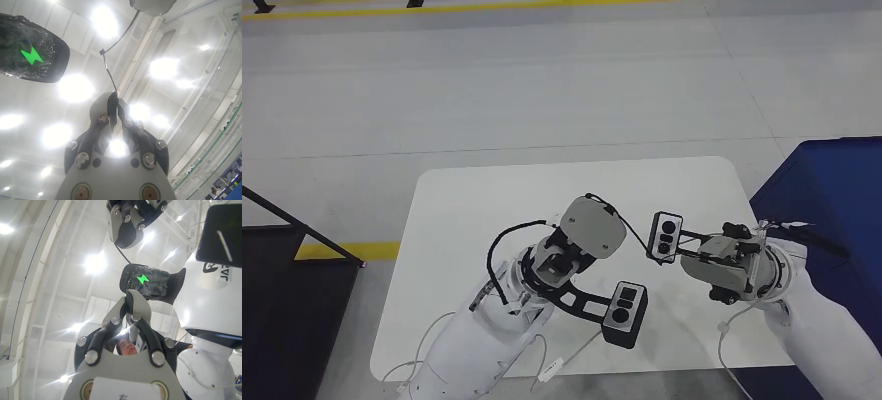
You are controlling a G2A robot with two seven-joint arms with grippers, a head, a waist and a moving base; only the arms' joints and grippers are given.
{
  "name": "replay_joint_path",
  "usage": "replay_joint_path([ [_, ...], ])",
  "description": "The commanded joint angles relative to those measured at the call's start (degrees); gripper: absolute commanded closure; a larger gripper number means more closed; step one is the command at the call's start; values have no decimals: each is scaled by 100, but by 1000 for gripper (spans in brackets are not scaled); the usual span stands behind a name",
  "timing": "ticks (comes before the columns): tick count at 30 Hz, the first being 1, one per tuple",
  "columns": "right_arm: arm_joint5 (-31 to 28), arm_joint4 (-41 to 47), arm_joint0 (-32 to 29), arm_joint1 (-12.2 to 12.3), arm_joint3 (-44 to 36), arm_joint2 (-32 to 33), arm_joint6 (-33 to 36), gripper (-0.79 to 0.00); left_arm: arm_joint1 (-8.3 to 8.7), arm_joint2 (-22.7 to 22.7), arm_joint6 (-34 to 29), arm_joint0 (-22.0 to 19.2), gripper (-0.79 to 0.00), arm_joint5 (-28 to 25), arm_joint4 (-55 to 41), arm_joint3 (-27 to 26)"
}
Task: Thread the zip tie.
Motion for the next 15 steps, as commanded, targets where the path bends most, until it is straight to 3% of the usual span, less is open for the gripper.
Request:
replay_joint_path([
  [1, 0, 0, 0, 0, 0, 0, 0, 0, 14, 17, 74, 20, 0, -6, 0, 1],
  [6, 0, 122, -45, -4, -53, 63, -40, 0, 35, 65, 162, 27, 0, -80, 0, -86],
  [15, 247, 14, -67, -34, -203, 247, -247, 0, -8, 134, -422, -12, 0, -119, 0, -46],
])
